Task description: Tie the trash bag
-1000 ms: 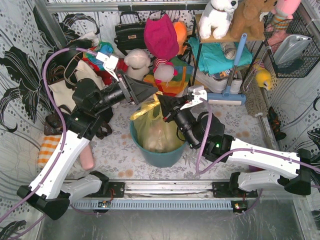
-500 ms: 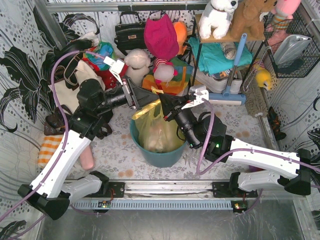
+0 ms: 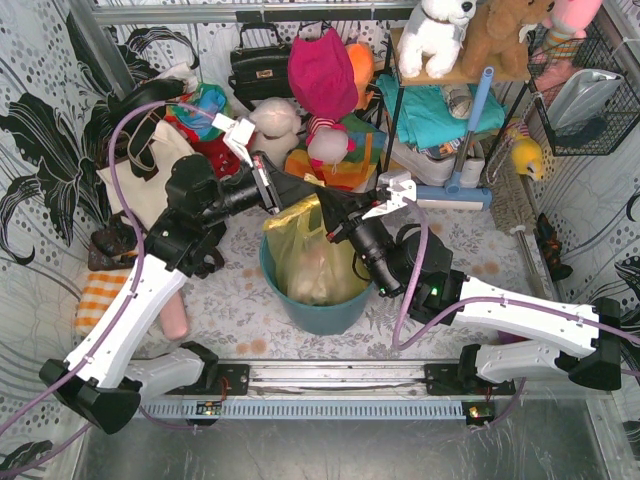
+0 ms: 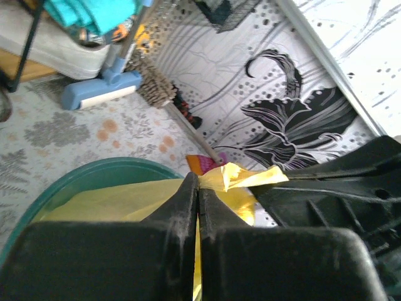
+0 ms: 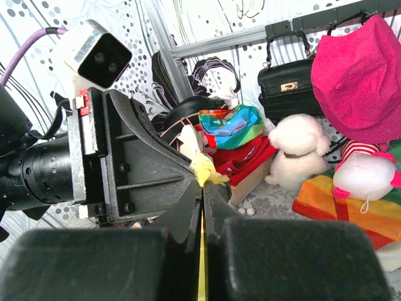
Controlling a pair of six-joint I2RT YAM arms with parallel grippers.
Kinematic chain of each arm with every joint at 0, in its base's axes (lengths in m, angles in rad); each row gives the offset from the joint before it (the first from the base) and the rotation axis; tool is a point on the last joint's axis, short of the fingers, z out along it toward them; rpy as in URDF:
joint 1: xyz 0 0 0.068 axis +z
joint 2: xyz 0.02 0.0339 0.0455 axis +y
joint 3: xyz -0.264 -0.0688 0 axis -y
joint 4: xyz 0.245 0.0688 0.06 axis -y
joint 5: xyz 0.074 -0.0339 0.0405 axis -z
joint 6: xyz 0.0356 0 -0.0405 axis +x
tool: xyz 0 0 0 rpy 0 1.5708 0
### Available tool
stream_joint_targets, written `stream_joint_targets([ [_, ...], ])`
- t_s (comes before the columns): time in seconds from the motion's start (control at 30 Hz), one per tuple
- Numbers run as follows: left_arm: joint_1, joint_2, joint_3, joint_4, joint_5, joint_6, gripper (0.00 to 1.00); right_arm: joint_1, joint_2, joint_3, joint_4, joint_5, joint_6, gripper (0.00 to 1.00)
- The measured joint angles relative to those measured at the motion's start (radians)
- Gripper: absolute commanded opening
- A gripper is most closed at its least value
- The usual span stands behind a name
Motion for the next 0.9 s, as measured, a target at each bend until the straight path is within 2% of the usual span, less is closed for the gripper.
stream_joint_targets([
  [0.1, -0.002, -0.006, 0.002, -0.055, -0.072, 0.026, 0.06, 0.0, 0.0, -0.003, 0.001, 0.0, 0.0, 0.0],
  [0.13, -0.002, -0.008, 0.002, -0.071, -0.093, 0.032, 0.09, 0.0, 0.0, -0.005, 0.001, 0.0, 0.0, 0.0],
  [0.27, -0.002, -0.015, 0.002, -0.077, -0.114, 0.03, 0.34, 0.0, 0.0, -0.006, 0.001, -0.002, 0.0, 0.0],
  [0.4, -0.004, -0.025, 0.0, -0.023, -0.09, 0.001, 0.47, 0.0, -0.001, -0.01, 0.005, -0.004, 0.001, 0.0],
  [0.63, -0.015, -0.02, 0.024, -0.018, -0.08, 0.006, 0.49, 0.0, -0.002, -0.019, 0.008, -0.006, 0.005, 0.0],
  [0.9, -0.042, 0.008, 0.079, -0.147, -0.142, 0.095, 0.55, 0.0, -0.002, -0.019, 0.01, -0.007, 0.005, 0.0],
])
